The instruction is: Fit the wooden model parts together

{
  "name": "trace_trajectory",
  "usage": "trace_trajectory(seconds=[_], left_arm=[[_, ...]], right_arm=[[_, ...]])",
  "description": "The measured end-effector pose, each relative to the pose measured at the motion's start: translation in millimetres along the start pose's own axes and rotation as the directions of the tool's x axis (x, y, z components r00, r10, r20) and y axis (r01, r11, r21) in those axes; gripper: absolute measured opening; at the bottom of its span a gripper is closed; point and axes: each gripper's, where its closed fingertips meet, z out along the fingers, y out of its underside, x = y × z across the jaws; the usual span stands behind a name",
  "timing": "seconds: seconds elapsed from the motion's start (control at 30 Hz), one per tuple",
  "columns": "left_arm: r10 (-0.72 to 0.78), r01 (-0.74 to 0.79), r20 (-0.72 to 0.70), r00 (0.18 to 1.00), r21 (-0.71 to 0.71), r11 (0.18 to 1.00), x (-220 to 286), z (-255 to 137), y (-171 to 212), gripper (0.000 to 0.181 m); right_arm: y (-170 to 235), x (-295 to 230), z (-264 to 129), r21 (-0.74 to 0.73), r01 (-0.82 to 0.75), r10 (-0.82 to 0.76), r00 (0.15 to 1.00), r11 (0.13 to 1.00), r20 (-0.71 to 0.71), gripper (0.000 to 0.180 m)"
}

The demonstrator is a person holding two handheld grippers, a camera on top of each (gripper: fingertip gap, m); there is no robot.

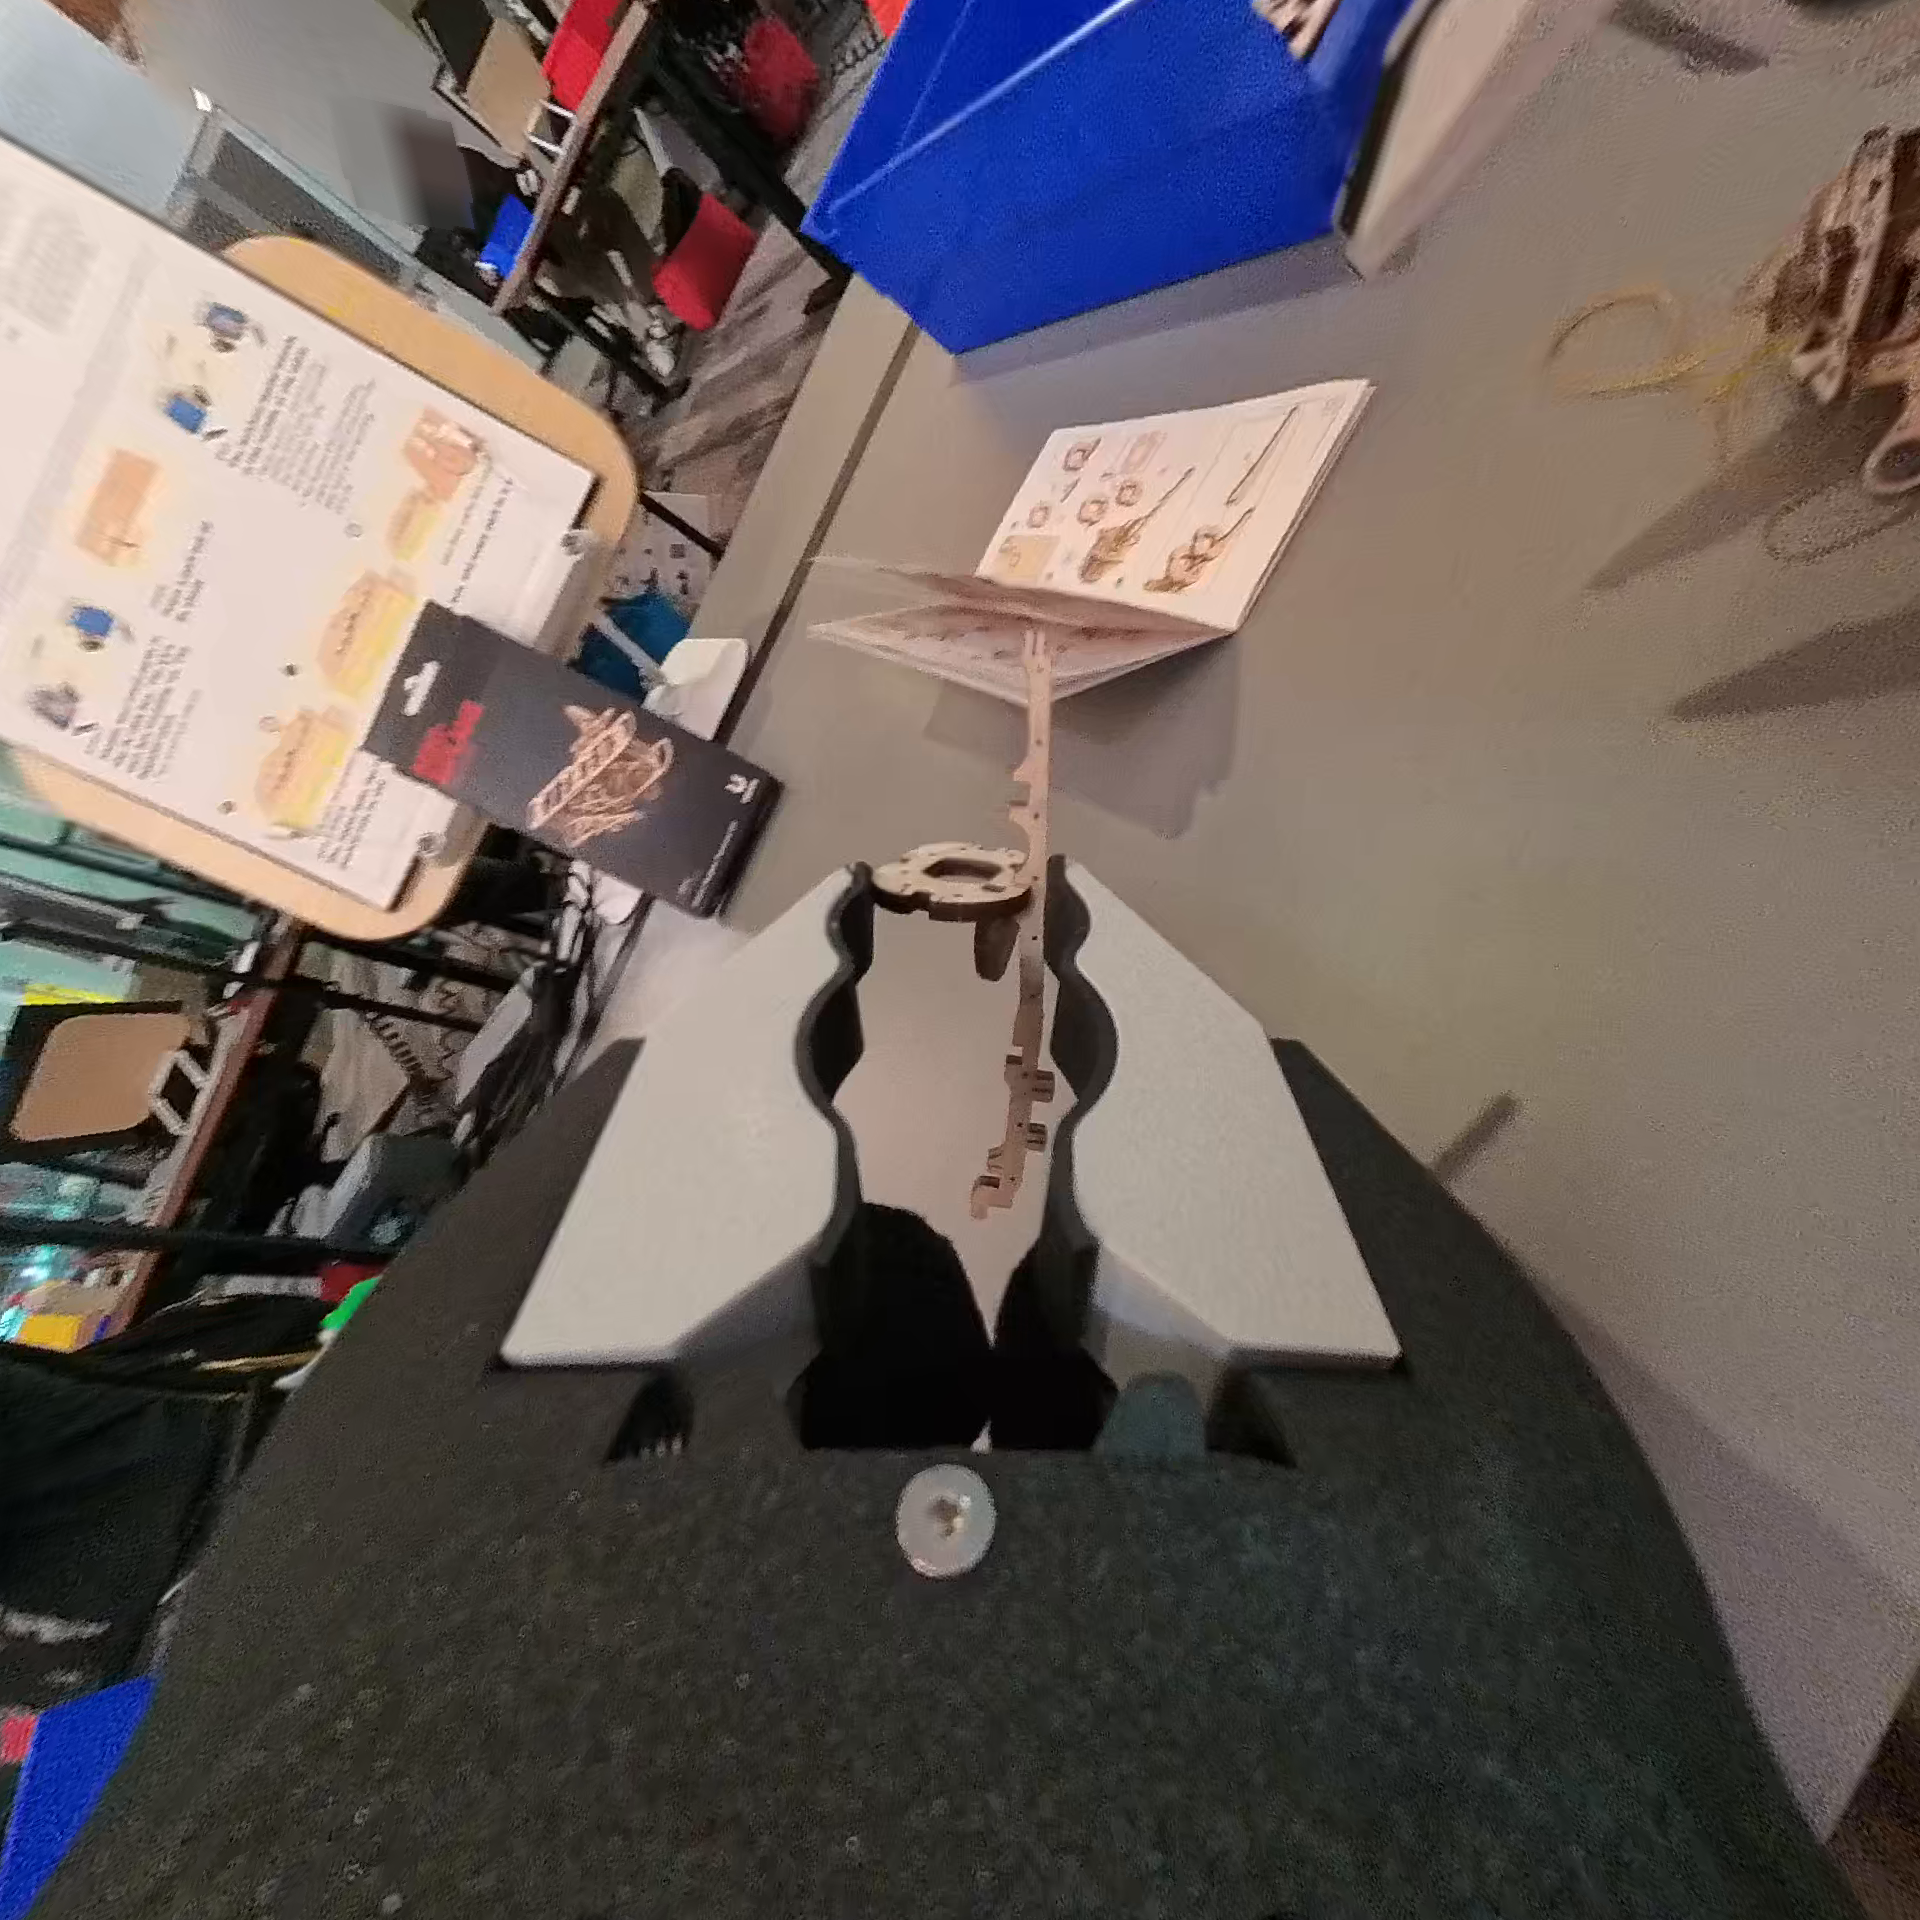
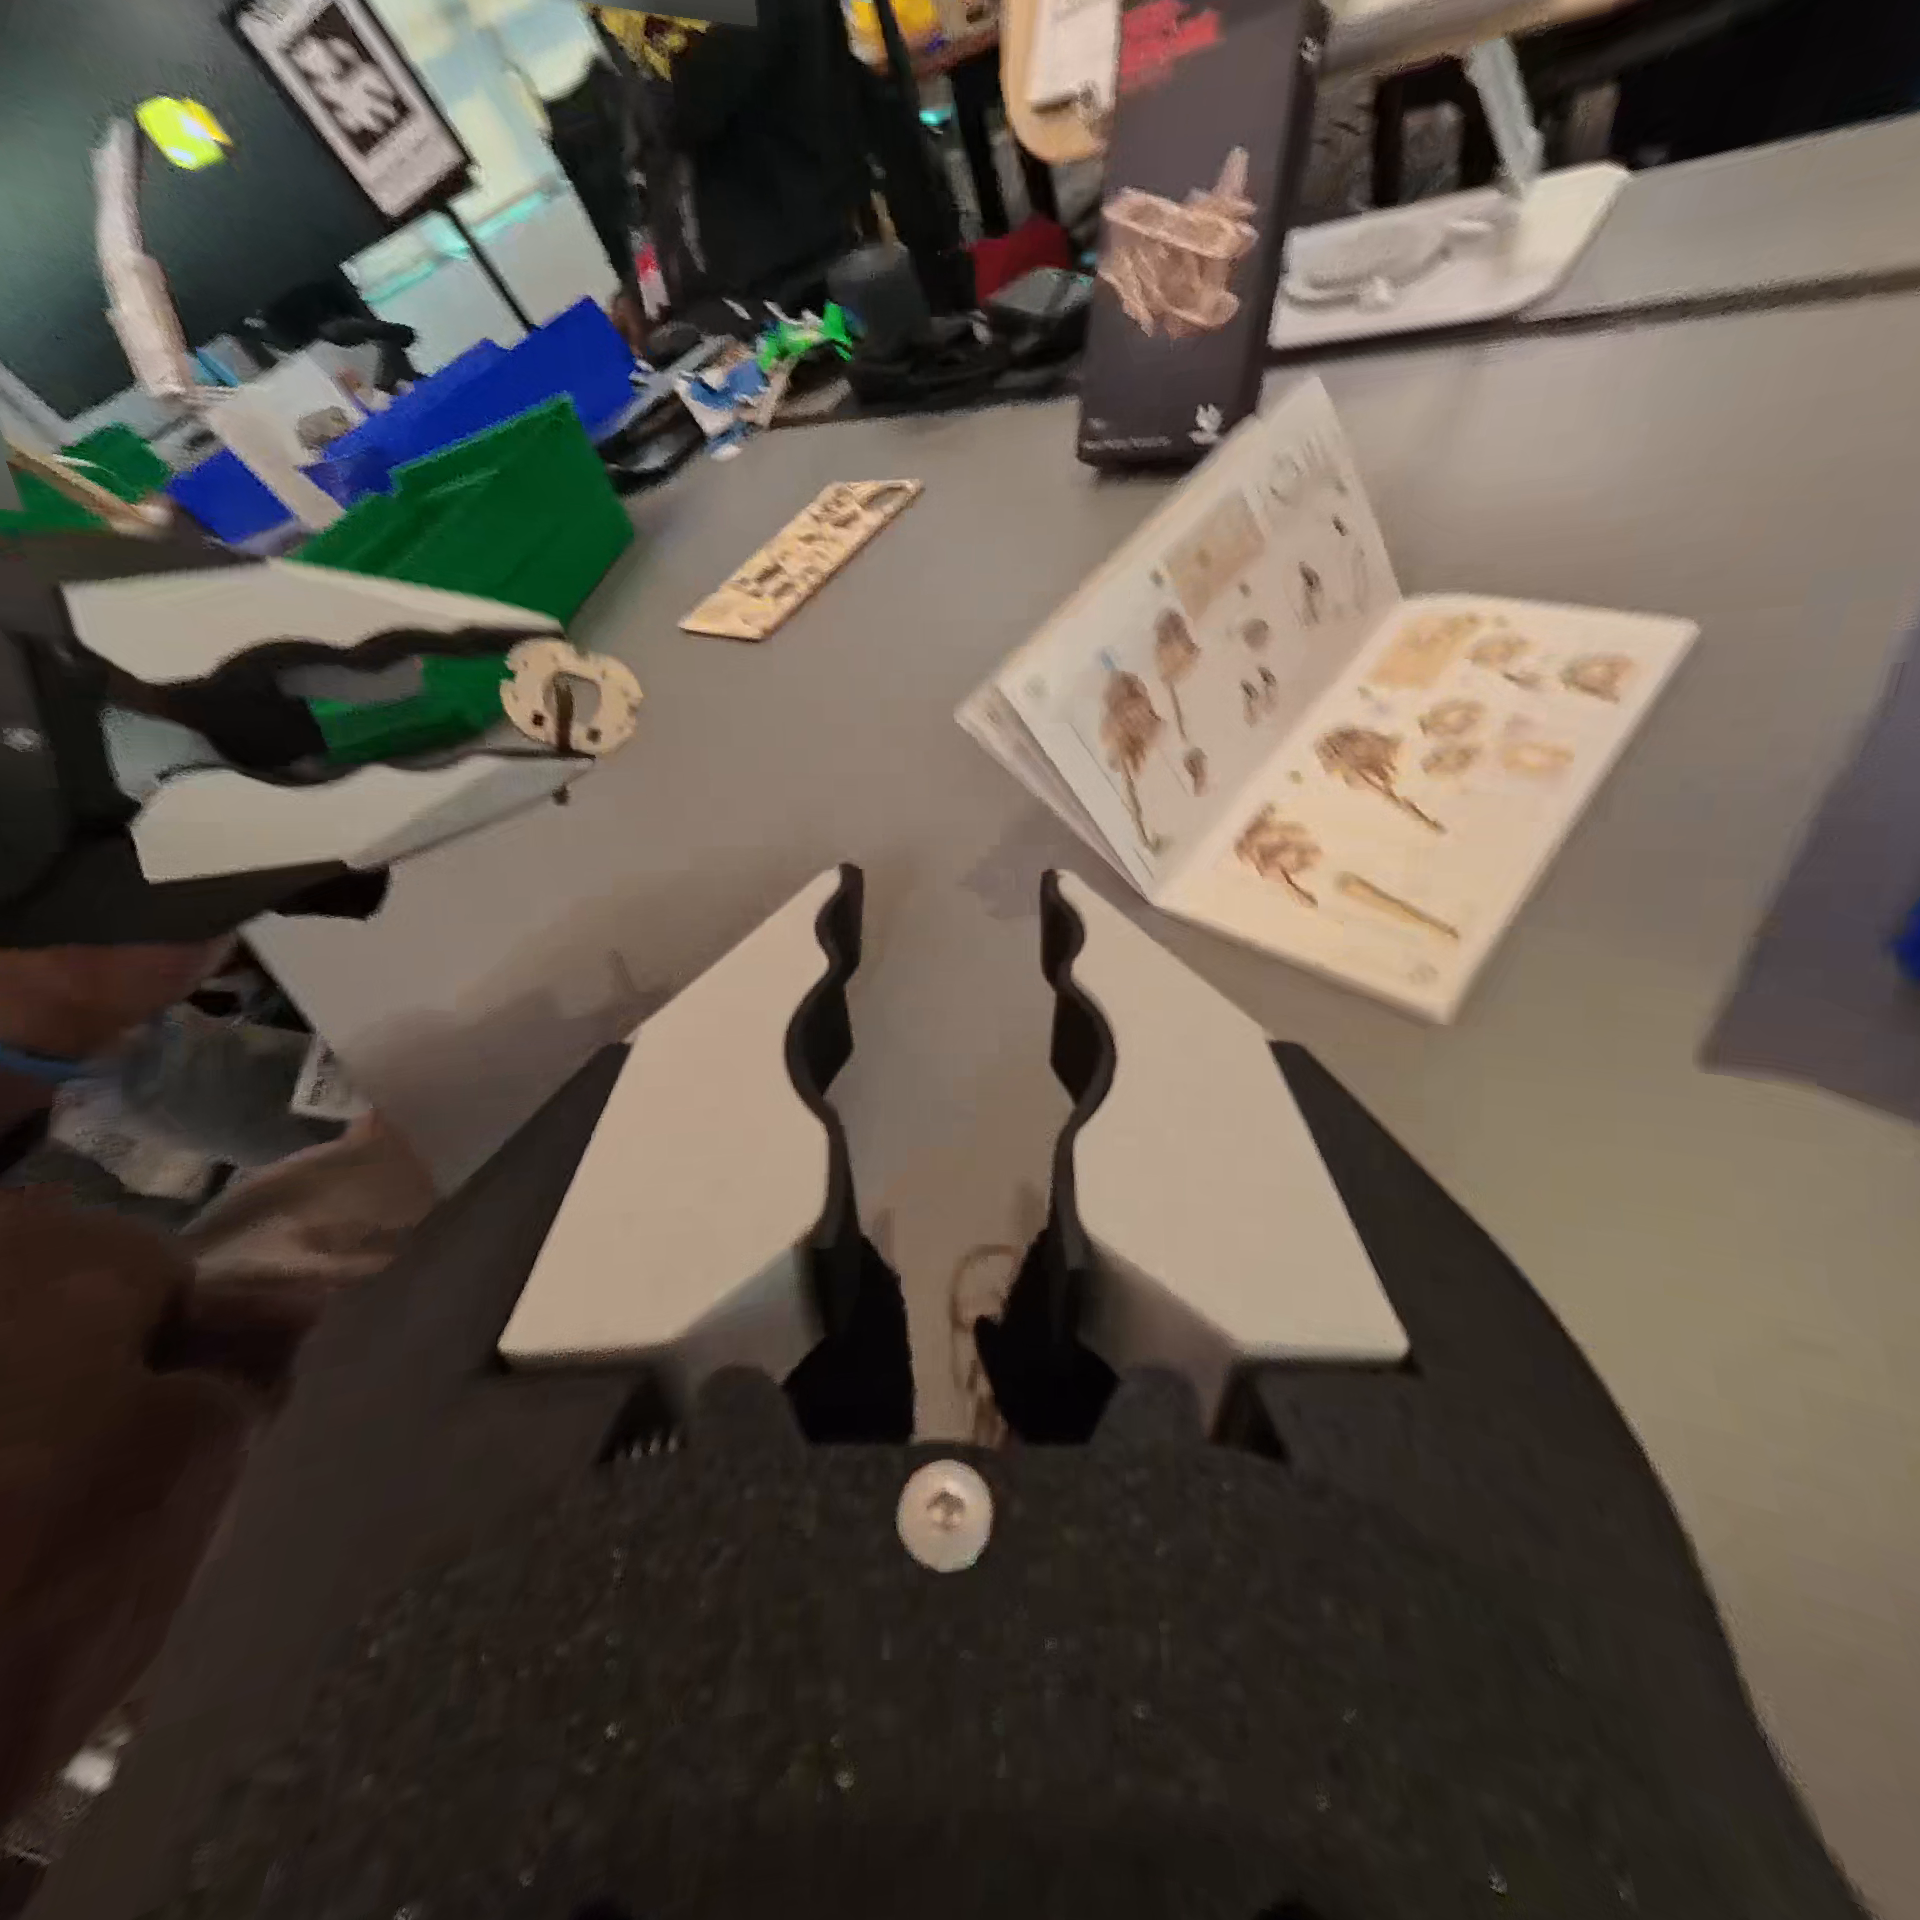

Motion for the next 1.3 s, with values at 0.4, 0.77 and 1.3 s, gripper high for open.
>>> trace_trajectory(seconds=[0.4,0.77,1.3], left_arm=[[-0.005,0.006,-0.195,0.981,0.005,1.000,47.7,56.7,-38.5,0.031],[-0.035,0.047,-0.326,0.945,0.029,0.998,66.0,88.0,-54.1,0.031],[-0.337,0.622,-0.797,0.501,0.061,0.781,70.7,40.1,-123.0,0.030]], right_arm=[[10.2,23.0,-28.6,-0.003,0.058,-0.058,0.995,0.998,-0.081,0.031],[13.7,47.3,-39.9,0.008,-0.027,0.027,0.994,1.000,-0.106,0.028],[-16.1,-11.3,-37.6,0.144,-0.062,0.022,0.965,0.988,0.260,0.038]])
